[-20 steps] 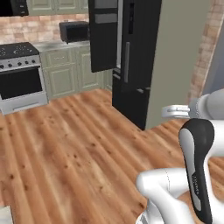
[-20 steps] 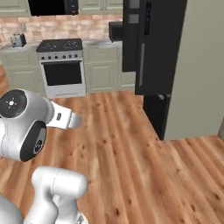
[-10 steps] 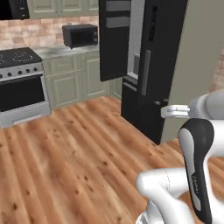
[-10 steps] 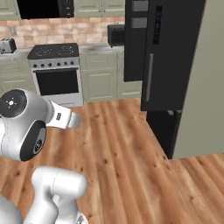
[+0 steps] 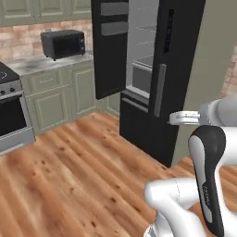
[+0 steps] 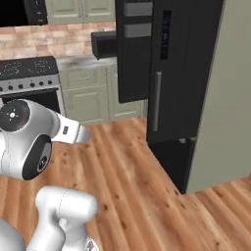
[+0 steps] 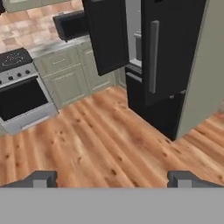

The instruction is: Take the cheese, fish, and sweet potato from the fridge and place them on the plate on the dining counter to create an appetizer plate.

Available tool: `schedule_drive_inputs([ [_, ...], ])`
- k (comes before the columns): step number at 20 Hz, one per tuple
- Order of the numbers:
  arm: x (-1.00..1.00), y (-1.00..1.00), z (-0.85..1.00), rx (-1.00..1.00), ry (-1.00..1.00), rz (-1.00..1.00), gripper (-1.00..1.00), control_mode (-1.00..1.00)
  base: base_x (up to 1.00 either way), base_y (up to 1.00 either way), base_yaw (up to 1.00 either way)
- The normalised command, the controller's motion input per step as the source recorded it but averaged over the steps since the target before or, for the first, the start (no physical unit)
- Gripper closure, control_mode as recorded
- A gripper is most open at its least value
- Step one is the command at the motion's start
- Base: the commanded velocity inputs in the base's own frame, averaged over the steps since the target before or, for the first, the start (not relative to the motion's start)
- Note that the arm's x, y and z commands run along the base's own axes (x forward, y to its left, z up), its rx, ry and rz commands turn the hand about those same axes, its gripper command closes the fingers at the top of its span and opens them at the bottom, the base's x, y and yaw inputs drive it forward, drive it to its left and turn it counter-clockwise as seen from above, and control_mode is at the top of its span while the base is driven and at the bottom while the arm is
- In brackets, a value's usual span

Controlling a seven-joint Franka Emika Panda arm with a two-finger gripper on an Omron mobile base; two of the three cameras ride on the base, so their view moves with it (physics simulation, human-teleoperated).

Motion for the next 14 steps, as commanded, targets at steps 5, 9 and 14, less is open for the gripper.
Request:
schedule_drive_inputs([
  [5, 0.00, 0.00, 0.00, 0.00, 0.00, 0.00, -1.00, 1.00, 1.00, 0.32, -0.43],
  [9, 0.00, 0.00, 0.00, 0.00, 0.00, 0.00, -1.00, 1.00, 0.94, 0.39, -0.49],
  [14, 0.00, 0.00, 0.00, 0.00, 0.00, 0.00, -1.00, 1.00, 0.64, 0.51, -0.57],
])
